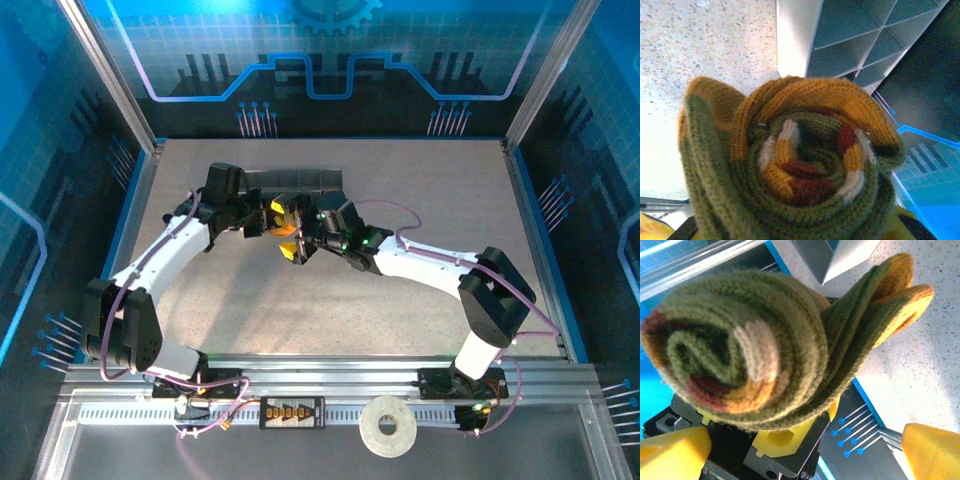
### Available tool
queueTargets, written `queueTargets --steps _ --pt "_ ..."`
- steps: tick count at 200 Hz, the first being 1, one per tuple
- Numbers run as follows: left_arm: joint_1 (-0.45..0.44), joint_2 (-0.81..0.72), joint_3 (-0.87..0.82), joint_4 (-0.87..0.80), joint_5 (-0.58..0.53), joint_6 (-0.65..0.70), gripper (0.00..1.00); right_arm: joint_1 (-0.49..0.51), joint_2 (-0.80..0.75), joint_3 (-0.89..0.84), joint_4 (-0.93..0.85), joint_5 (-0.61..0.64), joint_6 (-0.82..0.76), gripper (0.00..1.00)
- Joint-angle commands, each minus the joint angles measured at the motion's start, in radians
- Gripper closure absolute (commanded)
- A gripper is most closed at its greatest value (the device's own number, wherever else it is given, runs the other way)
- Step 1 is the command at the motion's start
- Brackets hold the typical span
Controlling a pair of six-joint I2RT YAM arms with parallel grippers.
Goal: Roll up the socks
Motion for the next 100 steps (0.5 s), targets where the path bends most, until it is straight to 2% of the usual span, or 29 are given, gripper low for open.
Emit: queueTargets --steps 1,42,66,85,100 --pt "-0.022 -0.058 -0.010 -0.031 0.101 -0.021 1.00 -0.042 0.026 0.037 -0.061 0.006 -0.043 0.01" --pt "-0.023 -0.097 -0.021 -0.062 0.126 -0.026 1.00 -0.089 0.045 0.047 -0.070 -0.013 -0.137 0.13" --pt "-0.023 -0.109 -0.011 -0.111 0.133 0.009 1.00 -0.126 0.059 0.057 -0.023 -0.059 -0.161 0.14" --pt "-0.021 -0.116 -0.039 -0.081 0.136 -0.002 1.00 -0.132 0.036 0.070 -0.072 -0.063 -0.186 0.15" --pt "-0.021 -0.111 -0.037 -0.080 0.131 0.000 1.00 -0.127 0.041 0.067 -0.046 -0.098 -0.154 0.16"
